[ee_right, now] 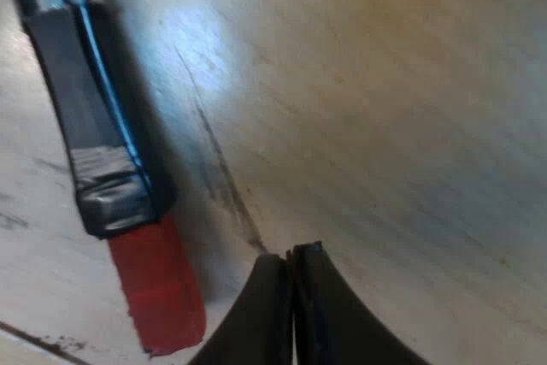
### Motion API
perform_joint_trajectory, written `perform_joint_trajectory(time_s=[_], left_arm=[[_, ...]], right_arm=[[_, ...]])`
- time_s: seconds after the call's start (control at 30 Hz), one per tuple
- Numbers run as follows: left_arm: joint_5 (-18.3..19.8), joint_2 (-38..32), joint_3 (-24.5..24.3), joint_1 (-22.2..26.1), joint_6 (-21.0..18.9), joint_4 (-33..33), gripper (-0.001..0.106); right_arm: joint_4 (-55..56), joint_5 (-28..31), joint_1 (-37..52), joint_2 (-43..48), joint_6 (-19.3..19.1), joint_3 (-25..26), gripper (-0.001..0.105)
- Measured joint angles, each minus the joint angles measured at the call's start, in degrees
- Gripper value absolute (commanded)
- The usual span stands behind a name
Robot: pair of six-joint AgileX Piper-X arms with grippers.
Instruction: Put the handle in the coffee machine
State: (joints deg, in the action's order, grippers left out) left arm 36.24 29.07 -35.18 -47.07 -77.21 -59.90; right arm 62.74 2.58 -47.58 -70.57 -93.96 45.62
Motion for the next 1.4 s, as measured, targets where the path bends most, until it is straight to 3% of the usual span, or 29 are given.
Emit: perform_joint_trajectory(time_s=[0.2, 0.47, 0.63, 0.9, 1.1, 1.4], left_arm=[[-0.33, 0.00, 0.00, 0.00, 0.00, 0.00, 0.070], [-0.99, 0.00, 0.00, 0.00, 0.00, 0.00, 0.070], [-2.46, 0.00, 0.00, 1.28, 0.00, 0.00, 0.073], [-2.56, 0.00, 0.00, 10.64, 0.20, -2.94, 0.078], [-2.56, 0.00, 0.00, 11.59, 3.84, -6.99, 0.078], [-2.56, 0.00, 0.00, 11.70, 4.19, -7.30, 0.078]], right_arm=[[-3.92, -0.03, 0.00, -4.82, 0.17, -5.33, 0.000], [-7.52, -1.36, 0.00, -5.09, 0.31, -8.43, 0.000], [-9.51, -2.58, 0.00, -5.09, 1.04, -8.60, 0.000], [-12.37, -3.30, 0.00, -5.09, 2.92, -8.83, 0.000], [-12.41, -3.69, 0.00, -5.09, 3.88, -9.07, 0.000], [-12.96, -6.59, 0.00, -9.47, 5.11, -8.98, 0.000]])
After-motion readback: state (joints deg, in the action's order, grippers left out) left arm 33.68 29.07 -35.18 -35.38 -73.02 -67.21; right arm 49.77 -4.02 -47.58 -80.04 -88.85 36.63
